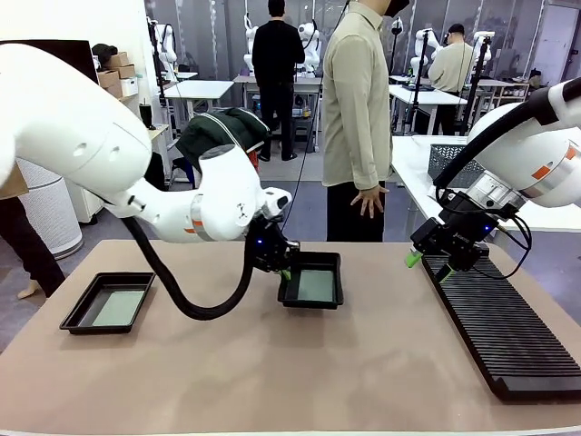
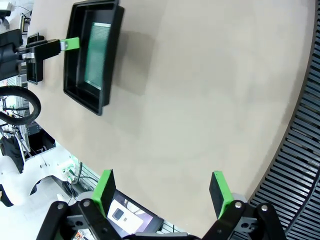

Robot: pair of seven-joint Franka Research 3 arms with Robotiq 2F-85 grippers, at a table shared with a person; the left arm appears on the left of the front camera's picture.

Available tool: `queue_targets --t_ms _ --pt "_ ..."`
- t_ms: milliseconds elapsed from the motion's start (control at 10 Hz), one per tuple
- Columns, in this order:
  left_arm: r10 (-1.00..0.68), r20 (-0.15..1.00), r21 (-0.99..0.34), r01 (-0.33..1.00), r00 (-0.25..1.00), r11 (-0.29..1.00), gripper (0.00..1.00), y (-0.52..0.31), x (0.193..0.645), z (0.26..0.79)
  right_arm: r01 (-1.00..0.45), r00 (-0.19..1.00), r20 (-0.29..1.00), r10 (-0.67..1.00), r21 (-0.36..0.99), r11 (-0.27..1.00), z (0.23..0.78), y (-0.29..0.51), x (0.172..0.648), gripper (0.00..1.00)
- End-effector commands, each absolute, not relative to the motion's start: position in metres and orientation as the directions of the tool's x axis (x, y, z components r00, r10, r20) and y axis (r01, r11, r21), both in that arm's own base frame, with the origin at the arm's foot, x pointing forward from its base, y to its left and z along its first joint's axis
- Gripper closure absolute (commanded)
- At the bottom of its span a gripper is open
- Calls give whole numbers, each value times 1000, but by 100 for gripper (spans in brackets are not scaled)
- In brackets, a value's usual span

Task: Inspect and transfer BCBs to ESD trays.
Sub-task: Pick up the ESD tray and place it on the left side of the table.

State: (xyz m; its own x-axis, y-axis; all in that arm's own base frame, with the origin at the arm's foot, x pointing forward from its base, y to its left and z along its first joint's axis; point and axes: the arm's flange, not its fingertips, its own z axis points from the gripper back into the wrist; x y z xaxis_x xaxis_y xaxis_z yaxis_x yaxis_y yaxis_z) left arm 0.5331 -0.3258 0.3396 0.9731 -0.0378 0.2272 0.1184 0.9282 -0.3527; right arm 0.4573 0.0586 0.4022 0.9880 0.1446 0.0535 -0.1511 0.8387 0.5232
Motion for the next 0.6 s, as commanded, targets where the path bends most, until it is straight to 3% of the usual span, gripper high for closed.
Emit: queue_targets --t_ms 0,500 --pt "-32 268 -376 135 963 917 97 -279 516 351 -131 991 49 123 502 855 403 60 458 0" --pt "7 268 -376 98 963 921 97 -172 512 361 -131 991 49 123 502 855 403 60 458 0"
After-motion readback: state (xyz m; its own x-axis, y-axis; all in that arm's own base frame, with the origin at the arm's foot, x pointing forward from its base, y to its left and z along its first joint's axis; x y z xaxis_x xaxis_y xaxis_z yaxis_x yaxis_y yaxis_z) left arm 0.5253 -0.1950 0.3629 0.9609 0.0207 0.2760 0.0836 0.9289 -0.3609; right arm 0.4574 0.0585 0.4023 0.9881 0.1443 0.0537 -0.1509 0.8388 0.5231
